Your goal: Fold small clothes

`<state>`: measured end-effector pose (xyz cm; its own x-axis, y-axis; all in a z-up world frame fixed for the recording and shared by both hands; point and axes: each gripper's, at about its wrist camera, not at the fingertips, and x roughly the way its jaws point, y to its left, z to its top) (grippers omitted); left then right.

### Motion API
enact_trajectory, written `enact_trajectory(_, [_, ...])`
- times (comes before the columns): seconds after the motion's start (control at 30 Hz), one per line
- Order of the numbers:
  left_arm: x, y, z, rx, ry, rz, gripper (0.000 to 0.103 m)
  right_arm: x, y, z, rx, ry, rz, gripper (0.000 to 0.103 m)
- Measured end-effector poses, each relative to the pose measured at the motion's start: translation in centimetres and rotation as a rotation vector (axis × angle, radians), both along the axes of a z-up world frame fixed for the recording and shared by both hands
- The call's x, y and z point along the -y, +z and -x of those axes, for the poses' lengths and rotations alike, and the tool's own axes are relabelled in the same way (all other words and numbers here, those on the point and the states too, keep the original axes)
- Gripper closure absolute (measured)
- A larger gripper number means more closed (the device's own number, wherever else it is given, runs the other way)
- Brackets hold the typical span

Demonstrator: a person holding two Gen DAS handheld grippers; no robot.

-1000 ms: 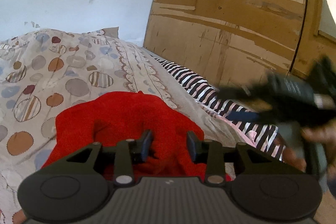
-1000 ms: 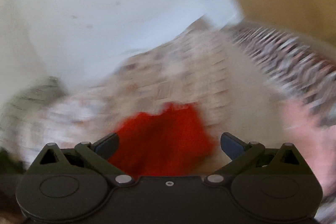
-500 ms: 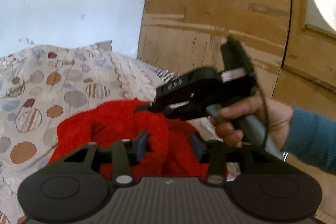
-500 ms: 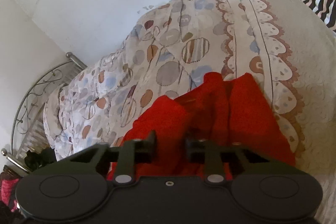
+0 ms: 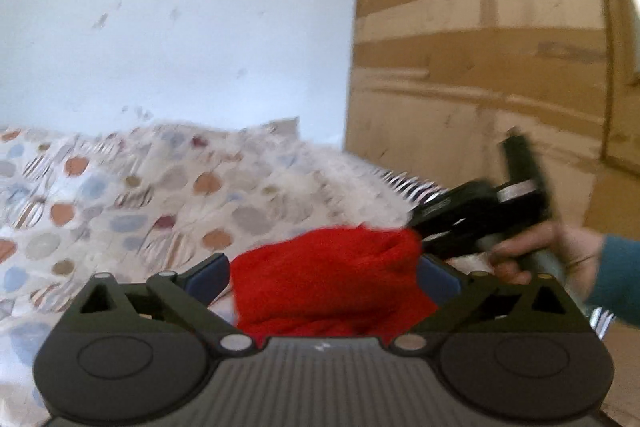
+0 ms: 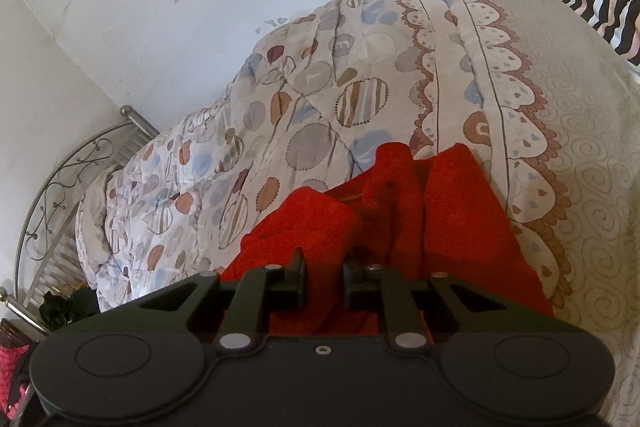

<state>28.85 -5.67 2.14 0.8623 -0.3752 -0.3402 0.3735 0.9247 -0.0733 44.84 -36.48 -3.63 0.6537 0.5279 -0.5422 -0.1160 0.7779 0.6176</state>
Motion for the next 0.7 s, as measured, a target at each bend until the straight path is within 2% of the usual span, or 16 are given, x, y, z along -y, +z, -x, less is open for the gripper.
enact_trajectory(0.1, [-0.3,-1.1,-2.3,-0.092,0.007,-0.017,0.005,0.0,0.0,-0.1,0.003,0.002,0.002,0.086])
enact_trajectory(0.17, [-0.5,-2.0,-3.4,-0.150,-0.014,-0.001,0.007,-0.1,0.1,-0.1,0.009,0.005,0.003,0.086])
enact_trajectory(0.23, [-0.7,-2.5,-4.0,-0.176,-0.030,0.028,0.021,-0.1,0.2,-0.2,0.021,0.012,0.003,0.087])
enact_trajectory(0.27, [-0.7,-2.6,-4.1,-0.182,-0.039,0.037,0.023,-0.1,0.4,-0.2,0.032,0.014,0.002,0.089])
enact_trajectory(0.3, [-0.6,-2.7,-4.0,-0.172,-0.035,0.033,0.027,0.0,0.7,-0.2,0.050,0.017,0.000,0.089])
enact_trajectory(0.33, [-0.5,-2.7,-3.9,-0.158,-0.039,0.020,0.037,0.1,1.0,-0.2,0.071,0.021,-0.001,0.090])
enact_trajectory(0.4, [0.1,-2.6,-3.4,-0.129,-0.045,-0.005,0.052,0.2,2.0,0.0,0.127,0.022,-0.003,0.091])
enact_trajectory(0.43, [0.5,-2.4,-3.1,-0.119,-0.052,-0.003,0.054,0.4,2.6,0.0,0.153,0.020,-0.009,0.091])
enact_trajectory(0.53, [2.4,-1.6,-2.3,-0.077,-0.099,-0.032,0.057,1.4,4.4,0.4,0.221,0.004,-0.038,0.092])
enact_trajectory(0.7, [7.8,-1.7,-0.3,0.017,-0.236,-0.204,0.058,4.5,5.8,2.3,0.285,-0.049,-0.018,0.091])
